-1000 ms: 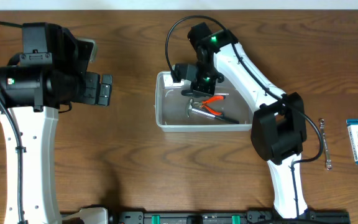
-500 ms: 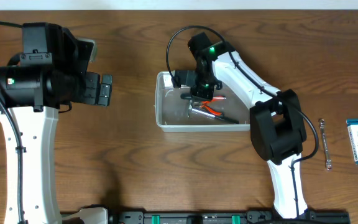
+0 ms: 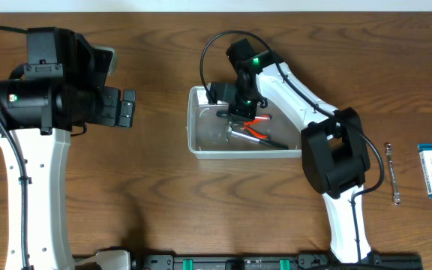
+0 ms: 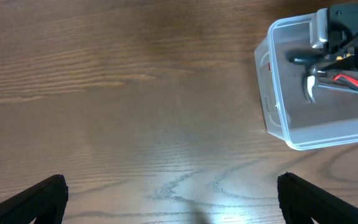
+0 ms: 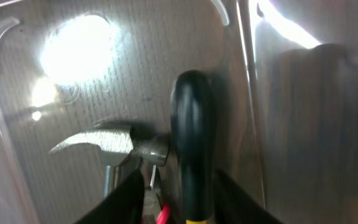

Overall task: Pack container
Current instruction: 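Lower the screwdriver into the container and open the right gripper, then raise the right gripper and move it right over the silver wrench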

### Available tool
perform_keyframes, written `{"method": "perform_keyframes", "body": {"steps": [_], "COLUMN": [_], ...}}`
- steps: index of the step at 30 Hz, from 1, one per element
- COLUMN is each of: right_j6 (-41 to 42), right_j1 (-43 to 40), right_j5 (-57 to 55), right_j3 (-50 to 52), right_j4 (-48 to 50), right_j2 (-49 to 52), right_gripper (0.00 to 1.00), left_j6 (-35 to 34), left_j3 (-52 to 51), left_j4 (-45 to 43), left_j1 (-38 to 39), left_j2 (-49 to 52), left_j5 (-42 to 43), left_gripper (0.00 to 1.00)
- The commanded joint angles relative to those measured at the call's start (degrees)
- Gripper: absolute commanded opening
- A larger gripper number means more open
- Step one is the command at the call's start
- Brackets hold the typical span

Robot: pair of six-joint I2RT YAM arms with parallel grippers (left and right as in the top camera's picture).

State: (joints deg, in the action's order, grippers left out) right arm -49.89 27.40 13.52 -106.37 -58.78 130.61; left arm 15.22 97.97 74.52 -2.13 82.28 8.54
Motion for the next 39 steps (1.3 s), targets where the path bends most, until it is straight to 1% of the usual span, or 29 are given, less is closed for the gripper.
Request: {"method": "perform_keyframes", "body": {"steps": [1,3,8,9,10,11,12,14,23,29,32,34,36,39], "right_j6": [0.63,2.01,4.37,5.09,5.84,6.69,7.39,7.91,16.31,16.92,19.71,24.48,30.27,42.93], "right_j1": [0.42,0.42,0.44,0.44,0.44,0.44,0.44,0.37,-1.01,-2.51,-4.09,-5.79,-7.98,-12.52], "right_j5": [0.87,0.87,0.94,0.90,0.92,0.92,0.92,0.92,0.90,0.87,0.76,-1.20,-6.23,-20.74], "right_j3": [0.11,-0.22,-3.26,-4.22,-5.03,-5.88,-6.88,-8.46,-9.51,-9.51,-9.51,-9.51,-9.51,-9.51], "right_j4": [0.04,-0.04,-1.75,-1.99,-2.16,-2.38,-2.80,-3.69,-6.12,-11.82,-14.93,-16.39,-18.14,-22.77], "right_j2": [-0.46,-0.72,-3.52,-4.72,-5.90,-7.21,-8.92,-12.39,-31.04,-41.20,-46.01,-48.85,-51.17,-53.79], "right_gripper": [0.43,0.47,0.52,0.55,0.66,0.89,0.94,0.99,0.99,0.99,0.99,0.99,0.99,0.99], "left_j6": [-0.28,-0.28,-0.31,-0.31,-0.31,-0.31,-0.31,-0.31,-0.33,-0.31,-0.33,-0.33,-0.31,-0.31], "left_j3": [0.35,0.35,0.35,0.35,0.35,0.35,0.35,0.35,0.35,0.35,0.35,0.35,0.35,0.35], "left_j4": [-0.02,-0.02,-0.02,-0.02,-0.02,-0.02,-0.02,-0.02,0.00,-0.02,0.00,-0.02,-0.02,-0.37], "left_j1": [0.22,0.22,0.22,0.22,0.22,0.22,0.22,0.22,0.22,0.22,0.24,0.22,0.24,0.22], "left_j2": [-0.31,-0.31,-0.31,-0.31,-0.31,-0.31,-0.31,-0.31,-0.31,-0.31,-0.31,-0.31,-0.31,-0.31], "left_j5": [-0.68,-0.68,-0.68,-0.68,-0.68,-0.68,-0.68,-0.68,-0.66,-0.66,-0.66,-0.66,-0.66,-0.66], "left_gripper": [0.98,0.98,0.98,0.98,0.98,0.98,0.98,0.98,0.98,0.98,0.98,0.98,0.98,0.98]}}
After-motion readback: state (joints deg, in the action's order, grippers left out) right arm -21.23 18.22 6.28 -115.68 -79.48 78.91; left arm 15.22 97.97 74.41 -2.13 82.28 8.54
